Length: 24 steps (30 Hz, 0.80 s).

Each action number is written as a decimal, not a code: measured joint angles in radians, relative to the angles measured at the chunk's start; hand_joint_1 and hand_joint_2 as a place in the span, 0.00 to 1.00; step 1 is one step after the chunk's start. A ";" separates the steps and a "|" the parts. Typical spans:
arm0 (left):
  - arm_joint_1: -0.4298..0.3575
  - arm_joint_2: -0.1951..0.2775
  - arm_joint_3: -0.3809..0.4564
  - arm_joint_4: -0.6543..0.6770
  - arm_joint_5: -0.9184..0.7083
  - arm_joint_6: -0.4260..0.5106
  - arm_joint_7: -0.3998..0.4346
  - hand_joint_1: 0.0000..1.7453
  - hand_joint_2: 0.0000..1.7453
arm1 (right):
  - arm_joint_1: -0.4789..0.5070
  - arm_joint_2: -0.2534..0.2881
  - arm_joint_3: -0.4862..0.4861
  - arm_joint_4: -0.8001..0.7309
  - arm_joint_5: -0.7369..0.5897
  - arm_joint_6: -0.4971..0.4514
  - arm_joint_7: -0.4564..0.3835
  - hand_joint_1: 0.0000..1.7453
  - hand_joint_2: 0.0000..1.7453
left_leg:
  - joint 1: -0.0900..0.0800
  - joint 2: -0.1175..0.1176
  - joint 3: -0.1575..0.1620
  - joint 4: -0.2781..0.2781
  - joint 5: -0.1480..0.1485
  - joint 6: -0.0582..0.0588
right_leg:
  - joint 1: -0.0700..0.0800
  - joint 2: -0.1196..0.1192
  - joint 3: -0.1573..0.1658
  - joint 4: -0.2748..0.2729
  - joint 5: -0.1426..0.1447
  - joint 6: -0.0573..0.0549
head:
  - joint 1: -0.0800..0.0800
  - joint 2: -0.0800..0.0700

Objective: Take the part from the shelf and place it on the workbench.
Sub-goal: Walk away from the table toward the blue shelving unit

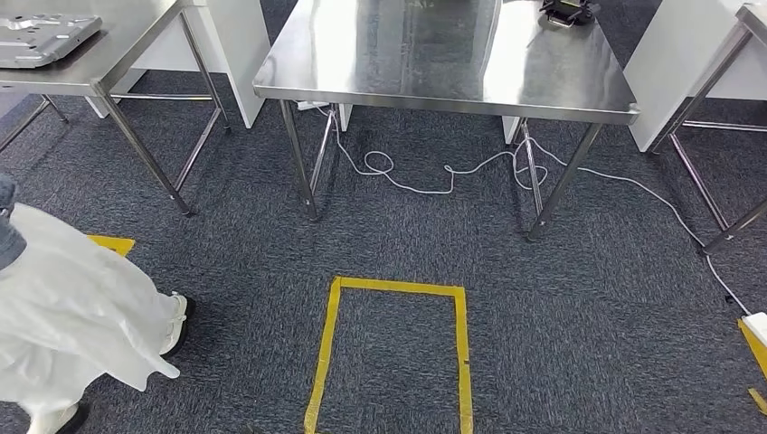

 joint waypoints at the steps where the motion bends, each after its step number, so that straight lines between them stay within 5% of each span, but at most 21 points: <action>1: 0.000 -0.001 0.000 0.000 -0.002 -0.002 0.008 0.00 0.00 | 0.004 0.000 0.000 0.000 -0.001 0.002 0.002 0.00 0.50 | 0.003 -0.002 -0.016 0.070 -0.042 -0.006 | 0.000 0.002 -0.009 0.001 0.007 -0.001 | 0.000 0.000; 3: 0.000 -0.001 0.000 0.000 -0.006 -0.008 0.022 0.00 0.00 | 0.011 0.001 0.001 0.002 0.004 0.009 0.006 0.00 0.00 | 0.010 -0.004 -0.018 0.151 -0.061 -0.015 | 0.000 0.012 -0.023 0.003 0.019 0.006 | -0.001 0.000; 5: -0.002 -0.002 0.000 0.000 -0.010 -0.014 0.035 0.00 0.00 | 0.016 0.002 0.004 0.003 0.019 0.014 0.011 0.00 0.00 | 0.019 -0.011 0.055 0.076 -0.018 -0.020 | -0.004 0.028 -0.030 0.012 0.024 0.014 | -0.001 0.000; 8: -0.005 -0.003 0.000 0.000 -0.013 -0.023 0.049 0.00 0.00 | 0.013 0.003 0.009 0.004 0.033 0.016 0.020 0.00 0.00 | 0.028 -0.073 0.169 -0.097 0.019 -0.016 | -0.005 0.055 -0.060 0.037 0.026 0.026 | 0.000 0.000; 9: -0.005 -0.004 0.000 0.000 -0.014 -0.025 0.052 0.00 0.00 | 0.012 0.004 0.009 0.004 0.034 0.017 0.021 0.00 0.00 | 0.027 -0.082 0.177 -0.113 0.015 -0.011 | -0.004 0.065 -0.072 0.042 0.028 0.033 | 0.000 0.000; 11: -0.012 -0.006 0.000 0.000 -0.016 -0.026 0.055 0.00 0.00 | 0.011 0.004 0.009 0.004 0.035 0.017 0.023 0.00 0.00 | 0.024 -0.058 0.174 -0.123 0.012 0.002 | -0.002 0.080 -0.088 0.048 0.033 0.048 | 0.001 0.000; 13: -0.019 -0.010 0.000 0.000 -0.017 -0.026 0.056 0.00 0.00 | 0.012 0.002 0.009 0.005 0.036 0.017 0.027 0.00 0.00 | 0.025 -0.033 0.170 -0.135 0.015 0.020 | 0.000 0.060 -0.116 0.087 0.015 0.052 | 0.004 0.000; 16: -0.022 -0.013 0.000 0.000 -0.017 -0.026 0.058 0.00 0.00 | 0.012 0.000 0.009 0.005 0.037 0.018 0.034 0.00 0.00 | 0.022 0.008 0.162 -0.138 0.022 0.037 | 0.001 0.023 -0.211 0.272 -0.067 0.043 | 0.009 0.000; 18: -0.021 -0.014 0.000 0.000 -0.019 -0.026 0.060 0.00 0.00 | 0.015 -0.001 0.009 0.005 0.038 0.022 0.036 0.00 0.00 | 0.018 0.035 0.156 -0.137 0.025 0.039 | 0.001 0.019 -0.248 0.351 -0.088 0.050 | 0.010 0.000; 19: -0.022 -0.014 0.000 0.000 -0.020 -0.026 0.060 0.00 0.00 | 0.017 -0.001 0.009 0.006 0.040 0.024 0.039 0.00 0.00 | 0.017 0.047 0.155 -0.137 0.026 0.039 | 0.001 0.016 -0.235 0.331 -0.074 0.057 | 0.010 0.000; 21: -0.022 -0.016 0.000 0.000 -0.022 -0.026 0.060 0.00 0.00 | 0.021 -0.003 0.009 0.006 0.044 0.028 0.045 0.00 0.00 | 0.015 0.069 0.156 -0.137 0.029 0.035 | -0.001 -0.015 -0.157 0.194 -0.020 0.072 | 0.011 0.000; 24: -0.022 -0.016 0.000 0.000 -0.024 -0.026 0.062 0.00 0.00 | 0.020 -0.003 0.009 0.006 0.048 0.030 0.049 0.00 0.00 | 0.004 0.098 0.159 -0.134 0.029 0.022 | 0.006 -0.065 -0.090 0.056 0.028 0.064 | 0.010 0.000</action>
